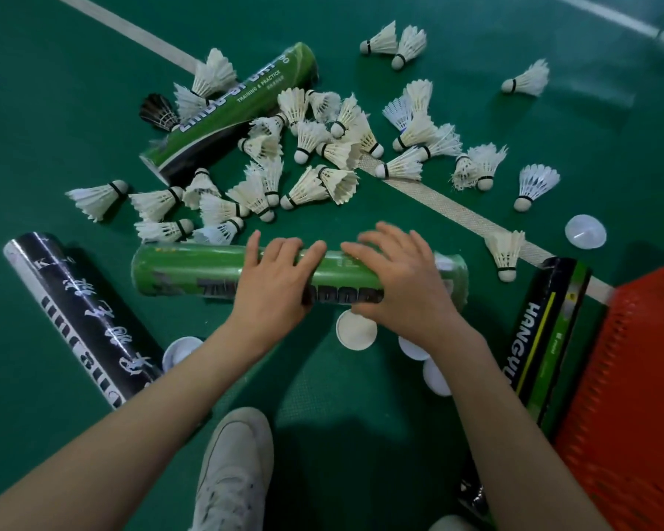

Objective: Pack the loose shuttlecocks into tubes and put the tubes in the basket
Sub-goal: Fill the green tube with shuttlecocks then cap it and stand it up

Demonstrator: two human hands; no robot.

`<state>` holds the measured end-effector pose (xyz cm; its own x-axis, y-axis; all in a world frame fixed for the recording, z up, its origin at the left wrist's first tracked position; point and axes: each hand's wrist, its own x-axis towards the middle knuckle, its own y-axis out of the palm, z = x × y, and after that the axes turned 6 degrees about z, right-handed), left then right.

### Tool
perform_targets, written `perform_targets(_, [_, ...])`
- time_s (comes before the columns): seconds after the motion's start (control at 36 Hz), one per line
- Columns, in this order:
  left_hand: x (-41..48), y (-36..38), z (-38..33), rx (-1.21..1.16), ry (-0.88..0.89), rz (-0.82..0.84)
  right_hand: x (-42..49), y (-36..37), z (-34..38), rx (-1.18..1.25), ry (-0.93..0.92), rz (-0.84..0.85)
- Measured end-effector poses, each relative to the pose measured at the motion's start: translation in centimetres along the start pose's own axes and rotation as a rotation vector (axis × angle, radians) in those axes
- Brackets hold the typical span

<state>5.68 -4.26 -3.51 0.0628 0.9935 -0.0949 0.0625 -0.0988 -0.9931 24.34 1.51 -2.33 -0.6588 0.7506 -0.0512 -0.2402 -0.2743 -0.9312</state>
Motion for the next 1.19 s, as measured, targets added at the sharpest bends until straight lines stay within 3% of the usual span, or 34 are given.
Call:
perform_targets(0.08, [-0.3, 0.0, 0.5, -0.034, -0.126, 0.069, -0.3, 0.0, 0.6, 0.176, 0.17, -0.307])
perform_targets(0.17, [-0.8, 0.3, 0.8, -0.074, -0.192, 0.082, -0.8, -0.6, 0.6, 0.465, 0.468, -0.519])
perform_targets(0.22, [-1.0, 0.4, 0.8, -0.091, -0.209, 0.081, -1.1, -0.7, 0.2, 0.669, 0.612, -0.531])
perform_targets(0.31, [-1.3, 0.6, 0.8, -0.097, -0.215, 0.094, -1.5, -0.7, -0.4, 1.021, 0.665, -0.499])
perform_targets(0.47, [-1.8, 0.9, 1.4, -0.072, -0.205, 0.079, -1.7, -1.3, -2.0, 1.317, 0.68, -0.373])
perform_targets(0.97, [-1.8, 0.6, 2.7, -0.051, -0.272, 0.095, 1.0, -1.3, -2.1, 1.318, 0.539, -0.184])
perform_targets(1.19, [-1.1, 0.7, 5.4, -0.019, -0.405, 0.208, 6.2, 1.9, -0.8, 0.95, 0.523, -0.206])
